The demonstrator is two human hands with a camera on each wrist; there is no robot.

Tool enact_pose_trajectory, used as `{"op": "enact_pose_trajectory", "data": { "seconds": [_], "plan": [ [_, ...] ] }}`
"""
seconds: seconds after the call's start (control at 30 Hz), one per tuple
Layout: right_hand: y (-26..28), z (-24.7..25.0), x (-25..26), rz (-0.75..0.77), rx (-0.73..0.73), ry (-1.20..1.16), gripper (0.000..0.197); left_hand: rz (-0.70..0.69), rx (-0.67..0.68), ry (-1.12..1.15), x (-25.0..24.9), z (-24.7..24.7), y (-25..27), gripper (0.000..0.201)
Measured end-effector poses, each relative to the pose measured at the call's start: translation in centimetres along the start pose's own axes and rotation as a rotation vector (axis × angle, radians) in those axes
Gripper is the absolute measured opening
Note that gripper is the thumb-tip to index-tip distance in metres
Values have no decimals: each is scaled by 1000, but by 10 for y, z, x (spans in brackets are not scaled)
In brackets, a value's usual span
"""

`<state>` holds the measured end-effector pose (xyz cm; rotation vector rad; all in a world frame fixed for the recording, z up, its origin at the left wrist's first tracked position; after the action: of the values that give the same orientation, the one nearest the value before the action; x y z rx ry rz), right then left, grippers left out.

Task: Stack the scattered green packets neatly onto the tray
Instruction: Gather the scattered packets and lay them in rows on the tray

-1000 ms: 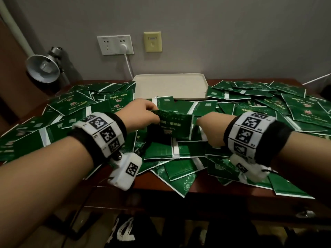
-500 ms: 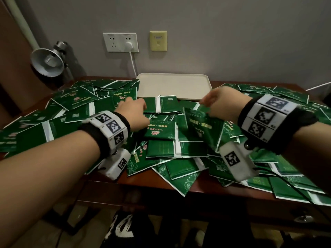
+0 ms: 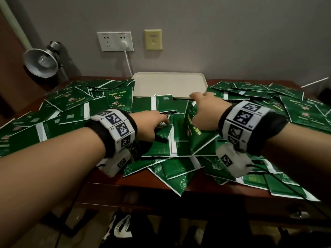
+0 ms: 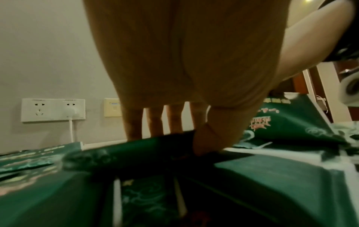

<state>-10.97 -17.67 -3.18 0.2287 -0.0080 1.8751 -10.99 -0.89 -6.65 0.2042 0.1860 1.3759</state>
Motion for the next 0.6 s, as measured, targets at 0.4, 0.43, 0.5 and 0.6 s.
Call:
{"op": "enact_pose_trajectory", "data": {
  "seconds": [0.4, 0.43, 0.5, 0.6],
  "plan": [
    [-6, -19, 2, 156, 300, 387, 75, 27, 98, -111, 7, -3, -5, 90],
    [-9, -21, 2, 152, 305, 389, 82, 22, 86, -100, 7, -4, -5, 92],
    [-14, -22, 2, 135, 282, 425, 92, 19, 61, -82, 7, -3, -5, 95],
    [-20, -19, 5, 125, 244, 490, 82, 11, 29, -26, 10, 0, -5, 97]
  ]
}}
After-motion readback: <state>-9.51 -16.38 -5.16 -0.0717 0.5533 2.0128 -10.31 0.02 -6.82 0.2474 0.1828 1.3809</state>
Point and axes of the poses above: each hand's wrist, its own y-axis away from the middle knuckle, its own z-axis out of the back of the hand, x = y × z, the point moved 3 cm from there along -y, towards the middle knuckle, and after that the axes turned 10 degrees about z, right-handed, at the moved point
